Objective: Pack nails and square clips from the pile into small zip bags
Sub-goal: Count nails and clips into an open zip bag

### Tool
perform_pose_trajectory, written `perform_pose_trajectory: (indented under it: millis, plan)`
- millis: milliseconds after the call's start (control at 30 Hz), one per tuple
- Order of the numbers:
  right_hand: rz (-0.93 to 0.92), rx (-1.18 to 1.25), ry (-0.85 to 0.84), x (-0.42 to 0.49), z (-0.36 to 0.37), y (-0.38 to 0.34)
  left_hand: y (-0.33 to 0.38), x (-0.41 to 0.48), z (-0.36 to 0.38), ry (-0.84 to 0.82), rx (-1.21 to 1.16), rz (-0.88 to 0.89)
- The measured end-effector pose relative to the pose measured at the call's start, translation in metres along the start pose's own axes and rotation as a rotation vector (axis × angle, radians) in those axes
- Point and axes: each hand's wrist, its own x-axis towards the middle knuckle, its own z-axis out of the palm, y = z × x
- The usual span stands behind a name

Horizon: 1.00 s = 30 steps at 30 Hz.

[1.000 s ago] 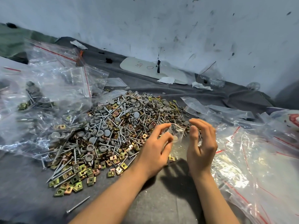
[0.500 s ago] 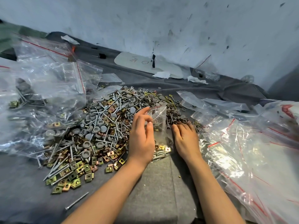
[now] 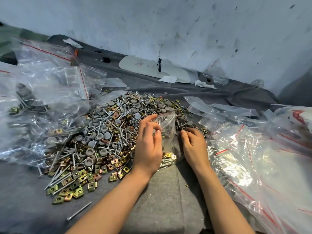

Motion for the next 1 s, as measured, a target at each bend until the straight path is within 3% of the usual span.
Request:
perform_pose_trajectory:
  millis: [100,200,333,833,933,1000]
  plan:
    - [-0.154,0.165,0.197,-0.008,-0.008,-0.013,-0.002,-0.001,0.001,-0.029,0.028,0.026]
    - [-0.481,0.182,0.380,-0.016,-0.013,-0.024,-0.003,-0.002,0.001,-0.146,0.085,0.074]
    - [-0.689,0.122,0.371,-0.022,-0.006,-0.032,-0.003,-0.002,0.003,-0.281,0.138,0.147]
    - [-0.508,0.259,0.559,-0.017,-0.015,-0.022,-0.005,-0.003,0.004,-0.240,0.170,0.148]
    - [-0.273,0.234,0.602,-0.006,-0.017,-0.014,-0.005,-0.003,0.004,-0.235,0.144,0.140]
    - [-0.027,0.112,0.513,0.005,-0.021,-0.001,-0.005,-0.003,0.003,-0.225,0.135,0.139]
